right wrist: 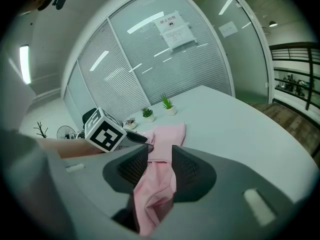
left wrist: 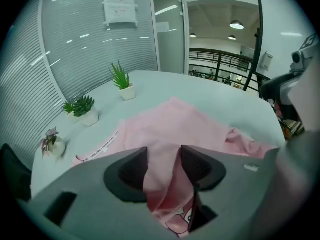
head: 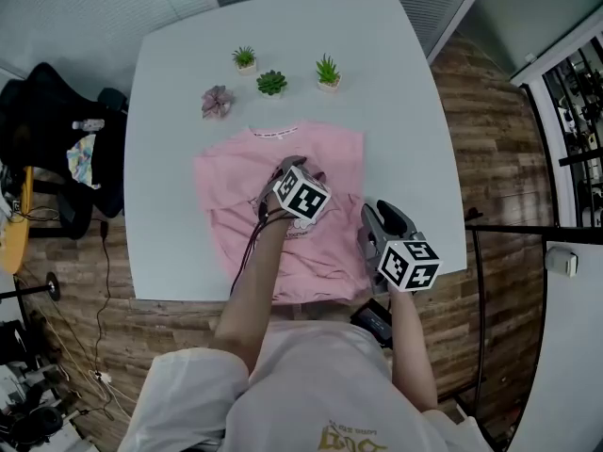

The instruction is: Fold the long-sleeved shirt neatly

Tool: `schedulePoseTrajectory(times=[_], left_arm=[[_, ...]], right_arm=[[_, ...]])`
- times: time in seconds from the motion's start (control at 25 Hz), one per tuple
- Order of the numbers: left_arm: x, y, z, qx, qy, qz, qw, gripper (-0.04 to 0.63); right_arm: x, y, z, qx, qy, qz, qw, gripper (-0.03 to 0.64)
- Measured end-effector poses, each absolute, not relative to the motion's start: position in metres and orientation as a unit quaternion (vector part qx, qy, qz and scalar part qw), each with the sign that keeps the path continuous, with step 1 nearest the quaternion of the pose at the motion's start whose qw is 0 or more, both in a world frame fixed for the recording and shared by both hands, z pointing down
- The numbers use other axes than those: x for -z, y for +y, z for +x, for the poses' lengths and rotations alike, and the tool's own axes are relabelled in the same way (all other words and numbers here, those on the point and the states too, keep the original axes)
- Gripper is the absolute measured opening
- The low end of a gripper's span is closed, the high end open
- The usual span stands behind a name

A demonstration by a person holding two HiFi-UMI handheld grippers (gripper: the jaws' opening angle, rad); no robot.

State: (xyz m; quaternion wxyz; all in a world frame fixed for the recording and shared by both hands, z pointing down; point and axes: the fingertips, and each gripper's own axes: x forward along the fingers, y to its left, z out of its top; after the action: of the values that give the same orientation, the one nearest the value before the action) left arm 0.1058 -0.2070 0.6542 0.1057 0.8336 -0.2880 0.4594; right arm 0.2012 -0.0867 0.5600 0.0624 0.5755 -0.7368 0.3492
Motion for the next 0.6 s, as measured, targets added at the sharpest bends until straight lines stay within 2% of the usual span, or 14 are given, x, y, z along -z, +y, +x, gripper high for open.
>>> schedulePoseTrajectory(times=[0.04,0.08,0.12,0.32,0.52,0.56,0.6], left_arm=[[-0.654,-0.209,0.105,-0.459,-0.295,0.832,0.101,0.194],[-0.651,-0.212,0.101,-0.454,-0.308,0.831,0.095,0.103],[-0.645,-0.217,0.098,-0.445,-0.323,0.83,0.089,0.04],[-0.594,-0.228,0.106,-0.37,-0.363,0.852,0.077,0.035],[-0.567,-0.205,0.15,-0.321,-0.297,0.899,0.015,0.038],[-0.574,-0.195,0.16,-0.321,-0.265,0.909,0.015,0.045],[-0.584,-0.184,0.168,-0.325,-0.234,0.916,0.024,0.092]], right_arm=[[-0.561,-0.086,0.202,-0.35,-0.736,0.576,0.063,0.152],[-0.562,-0.085,0.202,-0.351,-0.736,0.576,0.063,0.152],[-0.563,-0.085,0.203,-0.351,-0.735,0.577,0.063,0.152],[-0.564,-0.085,0.214,-0.35,-0.729,0.585,0.058,0.152],[-0.566,-0.083,0.216,-0.354,-0.727,0.585,0.057,0.152],[-0.567,-0.082,0.217,-0.355,-0.727,0.585,0.056,0.152],[-0.567,-0.082,0.217,-0.355,-0.728,0.584,0.056,0.152]])
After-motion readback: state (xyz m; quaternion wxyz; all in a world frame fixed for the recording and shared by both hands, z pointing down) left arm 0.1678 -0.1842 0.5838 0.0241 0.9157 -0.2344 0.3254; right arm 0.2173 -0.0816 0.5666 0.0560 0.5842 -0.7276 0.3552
